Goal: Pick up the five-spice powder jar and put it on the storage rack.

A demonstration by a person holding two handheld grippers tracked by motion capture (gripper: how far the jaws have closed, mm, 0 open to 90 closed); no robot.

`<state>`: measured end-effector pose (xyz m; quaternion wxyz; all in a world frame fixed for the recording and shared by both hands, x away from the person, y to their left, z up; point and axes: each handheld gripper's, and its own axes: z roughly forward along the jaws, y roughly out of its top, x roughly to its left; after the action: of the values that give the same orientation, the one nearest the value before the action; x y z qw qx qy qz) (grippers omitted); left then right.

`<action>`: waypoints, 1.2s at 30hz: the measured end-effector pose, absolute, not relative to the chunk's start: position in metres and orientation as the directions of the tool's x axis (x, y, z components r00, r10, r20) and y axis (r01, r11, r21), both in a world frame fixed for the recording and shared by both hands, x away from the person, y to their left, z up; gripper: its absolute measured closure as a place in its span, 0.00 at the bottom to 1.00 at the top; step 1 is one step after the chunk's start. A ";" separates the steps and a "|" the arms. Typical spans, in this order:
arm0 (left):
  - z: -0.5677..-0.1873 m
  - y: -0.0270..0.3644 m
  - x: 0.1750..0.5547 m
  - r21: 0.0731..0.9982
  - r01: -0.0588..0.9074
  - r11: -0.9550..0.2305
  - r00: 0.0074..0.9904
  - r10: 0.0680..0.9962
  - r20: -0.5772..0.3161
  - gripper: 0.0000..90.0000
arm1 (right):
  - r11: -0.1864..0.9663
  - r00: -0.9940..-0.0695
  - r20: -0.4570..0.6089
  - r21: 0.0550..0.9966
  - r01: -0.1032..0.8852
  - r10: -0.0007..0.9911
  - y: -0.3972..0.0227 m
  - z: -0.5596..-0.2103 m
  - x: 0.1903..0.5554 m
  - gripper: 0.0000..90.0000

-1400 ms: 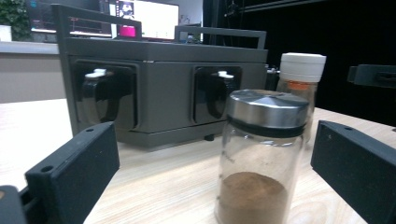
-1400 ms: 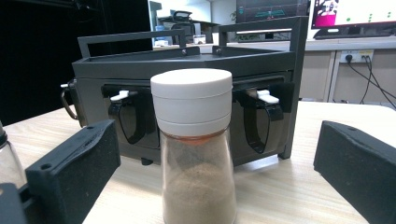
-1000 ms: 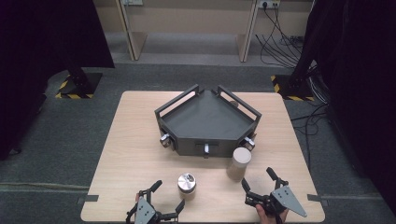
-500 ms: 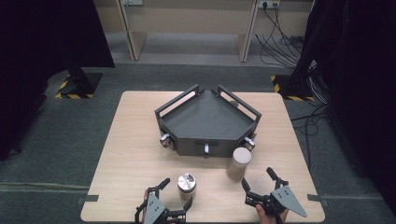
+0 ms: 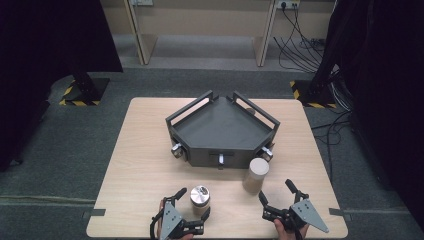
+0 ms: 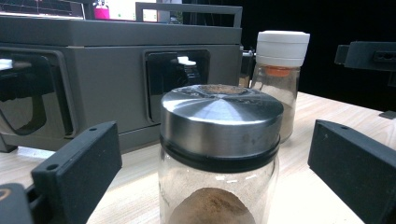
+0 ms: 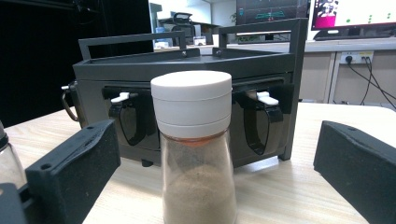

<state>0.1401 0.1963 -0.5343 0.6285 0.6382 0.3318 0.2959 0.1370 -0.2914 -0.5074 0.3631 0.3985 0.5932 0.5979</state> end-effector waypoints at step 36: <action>-0.521 0.181 0.152 0.993 0.102 -0.055 0.593 0.805 -0.016 0.34 | -0.038 -0.420 0.050 0.999 0.037 0.906 -0.291 -0.508 0.137 0.01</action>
<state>0.1517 0.1813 -0.5206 0.5964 0.6638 0.3415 0.2950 0.1369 -0.2914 -0.5078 0.3622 0.3985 0.5915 0.6001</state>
